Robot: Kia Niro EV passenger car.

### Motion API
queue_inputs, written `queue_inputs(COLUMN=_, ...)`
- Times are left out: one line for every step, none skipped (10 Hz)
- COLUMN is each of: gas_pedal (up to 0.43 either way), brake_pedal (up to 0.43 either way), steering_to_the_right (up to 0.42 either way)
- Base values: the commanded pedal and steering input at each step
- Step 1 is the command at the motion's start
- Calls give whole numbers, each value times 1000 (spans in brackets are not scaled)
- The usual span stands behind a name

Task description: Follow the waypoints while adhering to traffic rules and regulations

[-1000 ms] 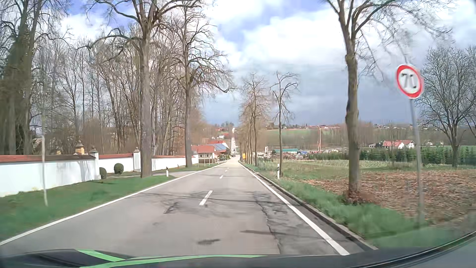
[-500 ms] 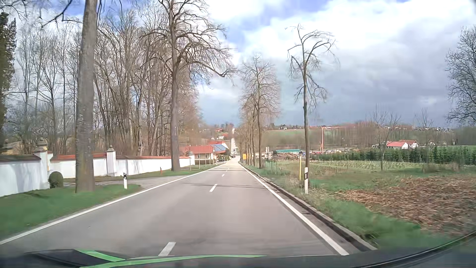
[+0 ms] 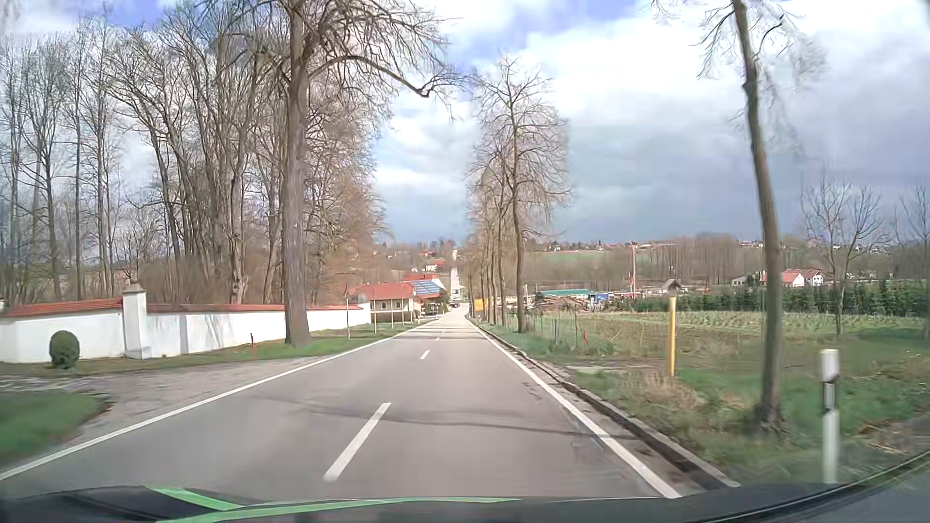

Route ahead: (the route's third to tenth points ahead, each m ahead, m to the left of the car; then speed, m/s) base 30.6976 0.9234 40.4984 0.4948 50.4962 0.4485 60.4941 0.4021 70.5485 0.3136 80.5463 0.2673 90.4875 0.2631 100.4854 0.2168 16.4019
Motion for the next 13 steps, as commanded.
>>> queue_inputs(gas_pedal=0, brake_pedal=0, steering_to_the_right=0)
queue_inputs(gas_pedal=0, brake_pedal=0, steering_to_the_right=0)
queue_inputs(gas_pedal=0, brake_pedal=0, steering_to_the_right=0)
queue_inputs(gas_pedal=0, brake_pedal=0, steering_to_the_right=-1)
queue_inputs(gas_pedal=0, brake_pedal=0, steering_to_the_right=0)
queue_inputs(gas_pedal=0, brake_pedal=0, steering_to_the_right=0)
queue_inputs(gas_pedal=0, brake_pedal=0, steering_to_the_right=0)
queue_inputs(gas_pedal=0, brake_pedal=0, steering_to_the_right=0)
queue_inputs(gas_pedal=0, brake_pedal=0, steering_to_the_right=0)
queue_inputs(gas_pedal=0, brake_pedal=0, steering_to_the_right=0)
queue_inputs(gas_pedal=0, brake_pedal=0, steering_to_the_right=0)
queue_inputs(gas_pedal=0, brake_pedal=0, steering_to_the_right=-1)
queue_inputs(gas_pedal=0, brake_pedal=0, steering_to_the_right=0)
